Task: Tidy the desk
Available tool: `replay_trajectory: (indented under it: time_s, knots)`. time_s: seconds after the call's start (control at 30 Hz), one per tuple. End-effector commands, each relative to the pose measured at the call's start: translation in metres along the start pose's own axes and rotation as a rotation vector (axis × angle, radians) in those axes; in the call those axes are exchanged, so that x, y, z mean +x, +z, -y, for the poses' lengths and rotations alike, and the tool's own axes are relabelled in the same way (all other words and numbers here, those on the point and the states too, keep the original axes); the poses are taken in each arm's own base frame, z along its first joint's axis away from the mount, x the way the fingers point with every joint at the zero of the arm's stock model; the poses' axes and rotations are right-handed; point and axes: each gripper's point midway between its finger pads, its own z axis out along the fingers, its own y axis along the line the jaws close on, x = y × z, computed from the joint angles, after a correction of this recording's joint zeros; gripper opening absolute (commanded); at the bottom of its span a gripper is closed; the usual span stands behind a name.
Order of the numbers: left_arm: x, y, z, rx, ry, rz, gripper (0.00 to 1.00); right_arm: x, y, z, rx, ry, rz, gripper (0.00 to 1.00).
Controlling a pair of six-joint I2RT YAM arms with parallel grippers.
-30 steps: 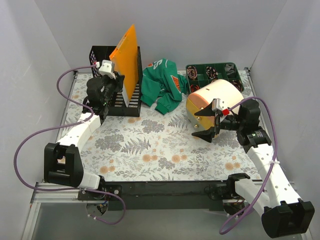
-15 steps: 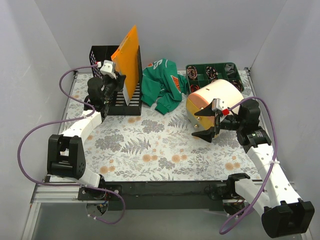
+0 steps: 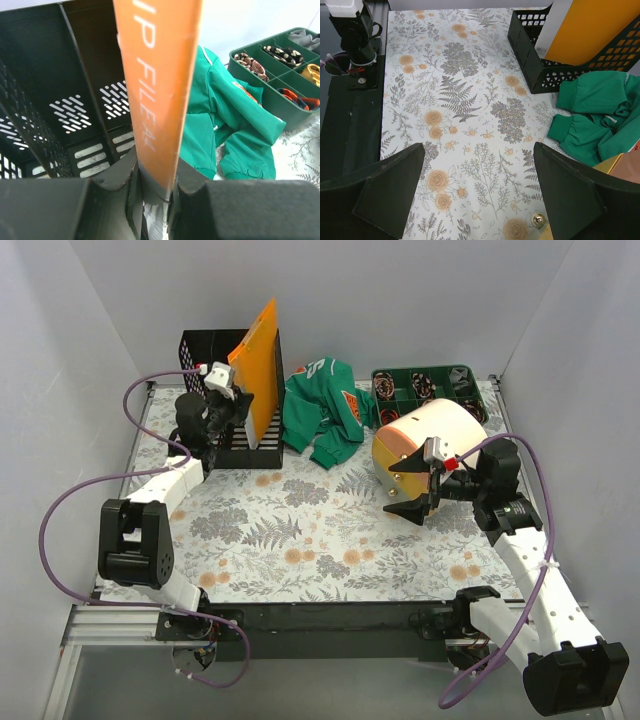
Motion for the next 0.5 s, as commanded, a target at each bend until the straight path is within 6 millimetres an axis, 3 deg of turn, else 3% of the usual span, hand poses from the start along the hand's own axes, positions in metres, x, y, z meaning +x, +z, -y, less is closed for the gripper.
replay_trajectory:
  time_s: [0.0, 0.03, 0.07, 0.13, 0.17, 0.2, 0.23, 0.3, 0.37, 0.4, 0.43, 0.47]
  knots:
    - [-0.023, -0.006, 0.005, 0.027, 0.042, 0.065, 0.33, -0.002, 0.0, 0.004, 0.007, -0.04, 0.01, 0.98]
    - [-0.027, -0.009, 0.005, 0.017, 0.036, 0.076, 0.49, -0.001, 0.0, 0.004, 0.008, -0.039, 0.01, 0.98]
    - [-0.036, -0.012, 0.004, 0.003, 0.038, 0.094, 0.59, -0.001, 0.0, 0.004, 0.007, -0.039, 0.009, 0.98]
    - [-0.048, -0.017, 0.005, -0.006, 0.025, 0.11, 0.66, -0.001, 0.0, 0.005, 0.013, -0.046, 0.008, 0.98]
    - [-0.052, -0.019, 0.004, -0.018, 0.022, 0.115, 0.78, -0.002, -0.001, 0.006, 0.017, -0.048, 0.006, 0.98]
    - [-0.07, -0.025, 0.003, -0.038, 0.021, 0.148, 0.83, -0.002, -0.002, 0.007, 0.03, -0.058, 0.002, 0.98]
    - [-0.073, -0.029, 0.002, -0.051, 0.008, 0.14, 0.88, -0.003, -0.003, 0.009, 0.038, -0.075, -0.003, 0.98]
    - [-0.095, -0.044, 0.0, -0.101, 0.007, 0.179, 0.97, -0.004, -0.008, 0.014, 0.071, -0.083, -0.018, 0.98]
    - [-0.105, -0.057, 0.001, -0.127, -0.015, 0.174, 0.98, -0.007, -0.015, 0.022, 0.122, -0.106, -0.041, 0.98]
    - [-0.103, -0.064, 0.002, -0.139, -0.029, 0.148, 0.98, -0.006, -0.022, 0.035, 0.206, -0.116, -0.078, 0.98]
    - [-0.125, -0.082, 0.005, -0.159, -0.042, 0.191, 0.98, -0.008, -0.027, 0.045, 0.271, -0.115, -0.102, 0.98]
    - [-0.132, -0.091, 0.007, -0.17, -0.058, 0.198, 0.98, -0.009, -0.035, 0.051, 0.339, -0.08, -0.136, 0.98]
